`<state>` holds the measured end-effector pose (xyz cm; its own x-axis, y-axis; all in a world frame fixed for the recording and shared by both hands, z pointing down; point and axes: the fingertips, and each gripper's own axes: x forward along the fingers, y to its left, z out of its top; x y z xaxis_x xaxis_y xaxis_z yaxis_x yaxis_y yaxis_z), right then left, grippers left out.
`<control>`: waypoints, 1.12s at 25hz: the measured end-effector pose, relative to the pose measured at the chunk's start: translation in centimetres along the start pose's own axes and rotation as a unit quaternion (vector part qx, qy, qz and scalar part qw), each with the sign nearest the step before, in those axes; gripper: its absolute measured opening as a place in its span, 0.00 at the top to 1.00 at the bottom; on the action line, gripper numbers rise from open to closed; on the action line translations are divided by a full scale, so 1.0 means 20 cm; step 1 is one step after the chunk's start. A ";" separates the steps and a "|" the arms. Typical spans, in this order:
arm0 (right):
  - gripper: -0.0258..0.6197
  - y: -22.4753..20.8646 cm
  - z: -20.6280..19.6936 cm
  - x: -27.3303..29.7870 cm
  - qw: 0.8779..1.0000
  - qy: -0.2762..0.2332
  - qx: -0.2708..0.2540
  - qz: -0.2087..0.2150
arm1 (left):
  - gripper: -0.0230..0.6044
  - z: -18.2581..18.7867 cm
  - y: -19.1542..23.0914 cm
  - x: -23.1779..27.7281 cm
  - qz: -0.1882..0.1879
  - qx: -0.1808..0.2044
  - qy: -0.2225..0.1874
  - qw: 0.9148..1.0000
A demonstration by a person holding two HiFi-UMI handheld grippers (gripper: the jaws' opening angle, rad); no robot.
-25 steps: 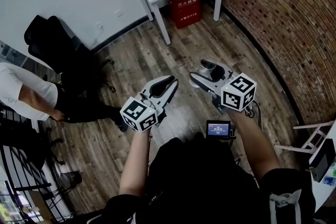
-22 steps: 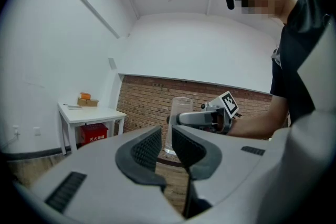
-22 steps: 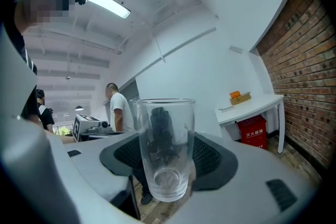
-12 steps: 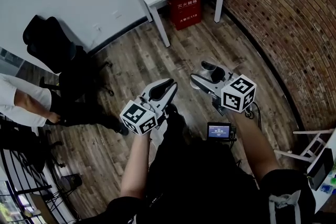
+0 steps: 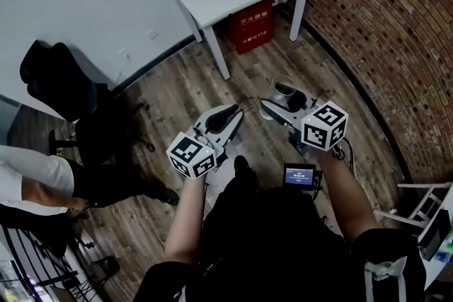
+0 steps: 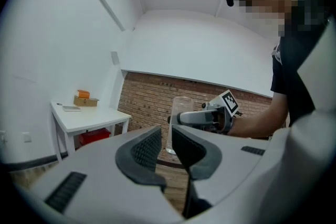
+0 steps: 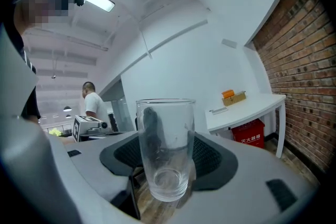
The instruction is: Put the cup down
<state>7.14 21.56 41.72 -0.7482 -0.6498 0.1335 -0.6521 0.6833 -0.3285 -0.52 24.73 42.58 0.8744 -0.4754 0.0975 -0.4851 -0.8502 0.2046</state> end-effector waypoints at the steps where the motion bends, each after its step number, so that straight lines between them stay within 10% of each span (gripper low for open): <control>1: 0.52 -0.03 0.04 0.07 1.000 -0.003 0.000 -0.003 | 0.88 0.03 0.08 0.01 -0.001 0.002 0.000 1.000; 28: 0.52 -0.88 0.42 1.19 1.000 -0.005 0.016 -0.004 | 0.88 0.25 1.41 0.48 -0.005 -0.002 0.021 1.000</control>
<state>1.86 -8.65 42.74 -0.7412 -0.6592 0.1272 -0.6541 0.6664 -0.3580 -5.82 -5.04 44.35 0.8793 -0.4565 0.1357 -0.4758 -0.8540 0.2104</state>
